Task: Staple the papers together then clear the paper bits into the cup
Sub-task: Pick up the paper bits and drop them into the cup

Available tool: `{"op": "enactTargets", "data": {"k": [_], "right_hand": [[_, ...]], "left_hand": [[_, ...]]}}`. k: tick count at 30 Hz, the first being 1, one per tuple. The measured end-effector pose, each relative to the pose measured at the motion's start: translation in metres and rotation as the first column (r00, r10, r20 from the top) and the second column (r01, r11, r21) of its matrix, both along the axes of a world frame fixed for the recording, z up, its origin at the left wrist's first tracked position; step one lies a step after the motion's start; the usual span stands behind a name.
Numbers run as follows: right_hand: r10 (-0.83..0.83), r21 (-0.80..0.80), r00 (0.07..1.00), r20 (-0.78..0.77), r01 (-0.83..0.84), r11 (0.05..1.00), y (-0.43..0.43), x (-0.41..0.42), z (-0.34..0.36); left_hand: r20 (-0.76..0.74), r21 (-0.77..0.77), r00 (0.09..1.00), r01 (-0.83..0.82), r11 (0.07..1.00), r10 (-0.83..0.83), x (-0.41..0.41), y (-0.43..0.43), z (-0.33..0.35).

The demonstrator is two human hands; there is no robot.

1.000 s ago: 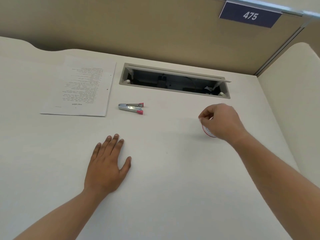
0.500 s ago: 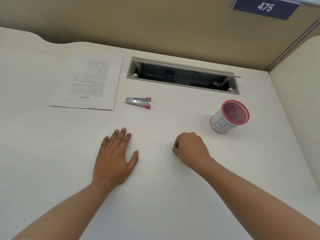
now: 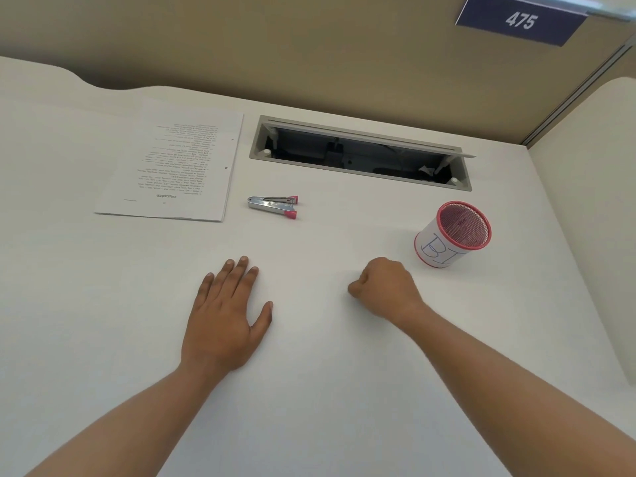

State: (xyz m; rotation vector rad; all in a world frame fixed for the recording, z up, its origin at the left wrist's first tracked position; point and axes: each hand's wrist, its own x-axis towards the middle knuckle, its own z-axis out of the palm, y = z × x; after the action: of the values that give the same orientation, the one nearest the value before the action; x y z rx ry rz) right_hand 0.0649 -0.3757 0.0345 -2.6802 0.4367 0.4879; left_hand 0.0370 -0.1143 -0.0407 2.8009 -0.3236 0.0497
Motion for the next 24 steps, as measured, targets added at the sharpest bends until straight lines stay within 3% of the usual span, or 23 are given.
{"op": "enactTargets", "data": {"k": [4,8,13,16,19,24], "right_hand": [[-0.183,0.240,0.978,0.100,0.155,0.958,-0.027,0.004,0.024],[-0.272,0.318,0.941,0.201,0.200,0.927,-0.050,0.010,0.059],[-0.294,0.144,0.907,0.303,0.261,0.954,-0.095,0.028,0.102],[-0.278,-0.034,0.934,0.223,0.293,0.956,-0.115,0.043,0.105],[-0.200,-0.195,0.973,0.115,0.219,0.956,-0.129,0.052,0.095],[-0.163,-0.232,0.979,0.118,0.187,0.955,-0.135,0.054,0.091]], "left_hand": [[-0.001,0.006,1.000,0.005,1.000,-0.005,0.000,0.000,-0.001],[0.009,0.001,1.000,0.008,1.000,-0.008,-0.001,0.002,-0.002],[0.020,-0.014,1.000,0.012,1.000,-0.012,0.001,-0.002,-0.001],[0.013,-0.005,1.000,0.014,1.000,-0.014,0.000,-0.001,-0.003],[0.022,-0.004,1.000,0.012,1.000,-0.012,-0.001,0.002,-0.005],[0.012,0.008,1.000,0.015,1.000,-0.015,0.001,0.002,-0.005]]}}
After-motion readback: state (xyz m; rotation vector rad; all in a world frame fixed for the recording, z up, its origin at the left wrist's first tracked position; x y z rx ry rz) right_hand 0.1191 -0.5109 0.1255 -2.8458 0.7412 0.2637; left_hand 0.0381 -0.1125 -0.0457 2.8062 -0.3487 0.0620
